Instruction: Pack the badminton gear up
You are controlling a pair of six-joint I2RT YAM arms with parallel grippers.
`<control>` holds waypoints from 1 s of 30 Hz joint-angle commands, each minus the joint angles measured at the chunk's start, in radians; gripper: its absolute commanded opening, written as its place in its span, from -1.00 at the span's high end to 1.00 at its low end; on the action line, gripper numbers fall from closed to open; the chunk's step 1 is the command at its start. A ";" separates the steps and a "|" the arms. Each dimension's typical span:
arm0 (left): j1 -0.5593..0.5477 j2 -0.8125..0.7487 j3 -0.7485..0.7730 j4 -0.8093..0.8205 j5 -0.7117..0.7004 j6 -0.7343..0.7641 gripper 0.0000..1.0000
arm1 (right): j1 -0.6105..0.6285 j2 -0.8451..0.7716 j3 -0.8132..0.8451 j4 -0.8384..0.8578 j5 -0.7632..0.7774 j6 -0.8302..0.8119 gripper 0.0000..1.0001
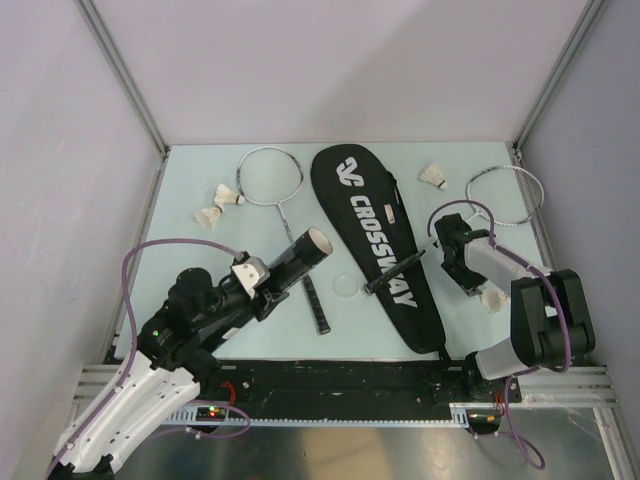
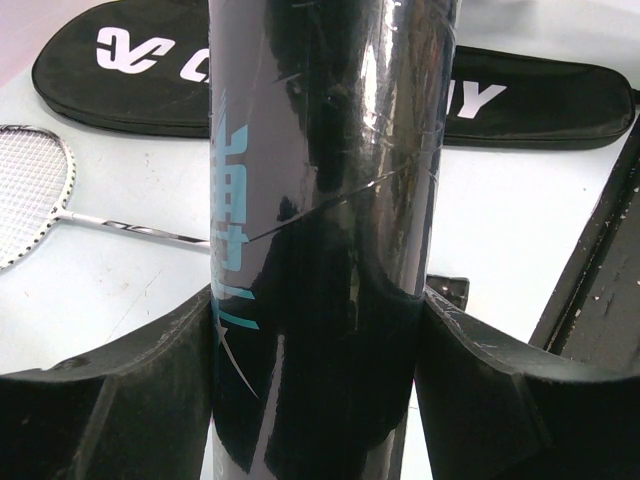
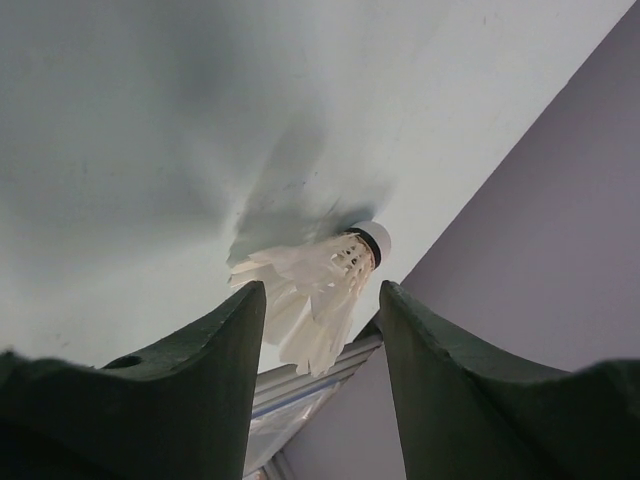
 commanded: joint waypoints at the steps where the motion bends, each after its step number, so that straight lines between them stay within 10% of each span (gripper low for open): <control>1: -0.011 -0.009 0.009 0.060 0.001 -0.003 0.29 | -0.015 0.013 -0.004 0.027 0.044 -0.027 -0.07; 19: -0.030 -0.019 -0.004 0.061 -0.029 0.014 0.27 | -0.059 0.035 -0.032 0.086 0.105 -0.066 0.20; 30: -0.029 -0.025 -0.008 0.060 -0.051 0.023 0.27 | -0.052 0.035 -0.013 0.099 0.134 -0.083 0.90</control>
